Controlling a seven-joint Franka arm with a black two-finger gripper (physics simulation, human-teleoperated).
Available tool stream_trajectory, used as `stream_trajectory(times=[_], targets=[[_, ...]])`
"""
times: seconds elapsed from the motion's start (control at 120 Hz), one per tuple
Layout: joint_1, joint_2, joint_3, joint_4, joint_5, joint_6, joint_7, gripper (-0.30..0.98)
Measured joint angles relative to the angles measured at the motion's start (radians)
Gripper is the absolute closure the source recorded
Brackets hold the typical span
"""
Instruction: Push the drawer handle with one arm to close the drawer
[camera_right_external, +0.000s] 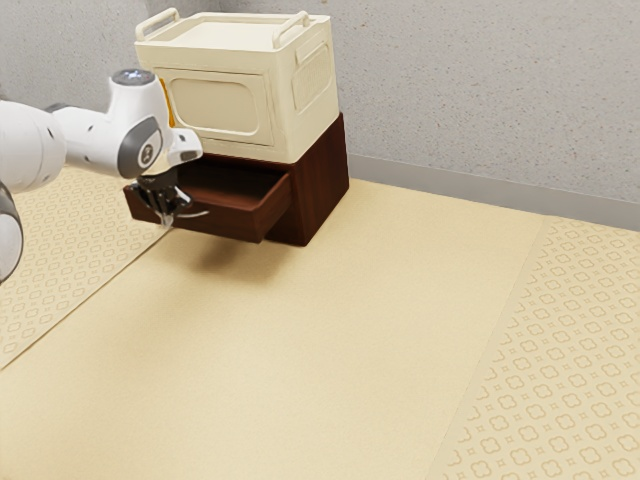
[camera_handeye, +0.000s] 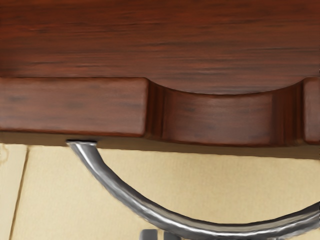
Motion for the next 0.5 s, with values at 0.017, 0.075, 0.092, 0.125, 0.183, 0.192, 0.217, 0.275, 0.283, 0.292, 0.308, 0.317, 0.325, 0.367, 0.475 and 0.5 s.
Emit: stream_trajectory(times=[0.017,0.075,0.092,0.125,0.183,0.192,0.217,0.275,0.283,0.292,0.308,0.317,0.325,0.367,0.475,0.5], targets=[[0.0,0.003,0.0,0.003,0.0,0.001,0.0,0.79],[0.001,0.014,-0.002,0.01,-0.001,0.009,-0.001,0.79],[0.001,0.016,-0.003,0.011,-0.002,0.012,-0.001,0.78],[0.001,0.021,-0.004,0.014,-0.003,0.02,-0.001,0.78],[0.001,0.033,-0.006,0.028,-0.005,0.031,-0.001,0.78],[0.001,0.035,-0.007,0.03,-0.005,0.033,-0.001,0.78],[0.001,0.04,-0.008,0.037,-0.005,0.037,-0.001,0.78],[0.001,0.053,-0.008,0.049,-0.005,0.047,-0.002,0.79],[0.001,0.055,-0.008,0.051,-0.005,0.049,-0.002,0.79],[0.002,0.056,-0.008,0.052,-0.005,0.05,-0.003,0.79],[0.003,0.059,-0.009,0.053,-0.005,0.054,-0.003,0.79],[0.004,0.06,-0.009,0.054,-0.005,0.056,-0.003,0.79],[0.004,0.062,-0.009,0.054,-0.005,0.058,-0.003,0.79],[0.008,0.069,-0.01,0.06,-0.005,0.068,-0.004,0.79],[0.016,0.096,-0.013,0.094,-0.01,0.086,-0.006,0.79],[0.021,0.102,-0.019,0.102,-0.011,0.089,-0.006,0.79]])
